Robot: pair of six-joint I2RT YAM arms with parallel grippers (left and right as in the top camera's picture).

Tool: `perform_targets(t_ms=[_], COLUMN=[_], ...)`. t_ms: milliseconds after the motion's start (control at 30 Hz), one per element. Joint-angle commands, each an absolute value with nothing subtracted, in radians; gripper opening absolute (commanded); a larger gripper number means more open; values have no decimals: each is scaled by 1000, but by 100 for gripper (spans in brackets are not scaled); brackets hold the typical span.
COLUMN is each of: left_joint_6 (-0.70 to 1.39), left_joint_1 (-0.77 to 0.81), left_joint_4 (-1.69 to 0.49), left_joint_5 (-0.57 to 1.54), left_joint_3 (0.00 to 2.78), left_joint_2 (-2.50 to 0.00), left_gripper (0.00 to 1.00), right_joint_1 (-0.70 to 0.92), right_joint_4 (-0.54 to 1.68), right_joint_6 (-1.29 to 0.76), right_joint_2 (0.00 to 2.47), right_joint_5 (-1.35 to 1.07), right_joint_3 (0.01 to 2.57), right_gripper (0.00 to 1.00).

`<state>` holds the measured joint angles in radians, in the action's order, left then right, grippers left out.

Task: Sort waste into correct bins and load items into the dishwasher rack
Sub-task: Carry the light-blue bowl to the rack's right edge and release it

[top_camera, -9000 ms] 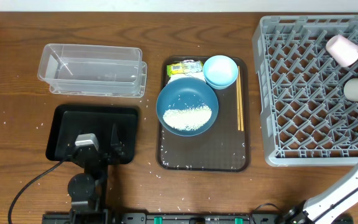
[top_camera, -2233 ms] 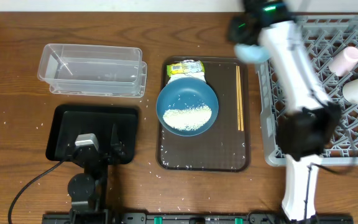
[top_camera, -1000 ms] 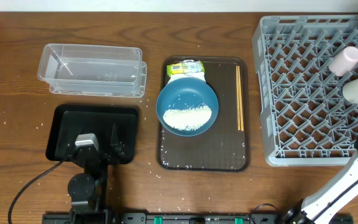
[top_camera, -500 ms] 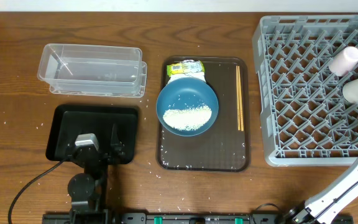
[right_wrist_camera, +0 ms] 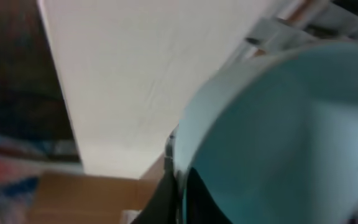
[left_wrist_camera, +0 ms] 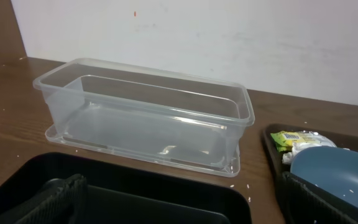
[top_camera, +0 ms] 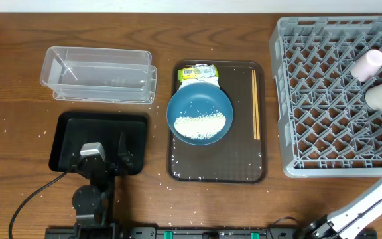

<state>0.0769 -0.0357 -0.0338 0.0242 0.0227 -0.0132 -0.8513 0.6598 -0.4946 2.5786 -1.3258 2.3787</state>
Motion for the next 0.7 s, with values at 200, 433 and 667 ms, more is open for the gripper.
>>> perform_targets(t_ms=[200, 433, 667], left_joint_6=[64, 64, 64], left_joint_1=[-36, -36, -36], left_joint_4=[-70, -70, -70], left_joint_5=[15, 15, 15], left_joint_3=[4, 4, 4], left_joint_2=[-11, -11, -11], left_gripper=[98, 98, 98], right_joint_1=[-927, -949, -904], right_joint_4=[855, 972, 1045], right_joint_6=[-455, -419, -370], right_joint_2=[2441, 2268, 2100], right_joint_5=[-1152, -925, -638], right_joint_3=[2379, 2379, 2379], right_gripper=[41, 47, 38])
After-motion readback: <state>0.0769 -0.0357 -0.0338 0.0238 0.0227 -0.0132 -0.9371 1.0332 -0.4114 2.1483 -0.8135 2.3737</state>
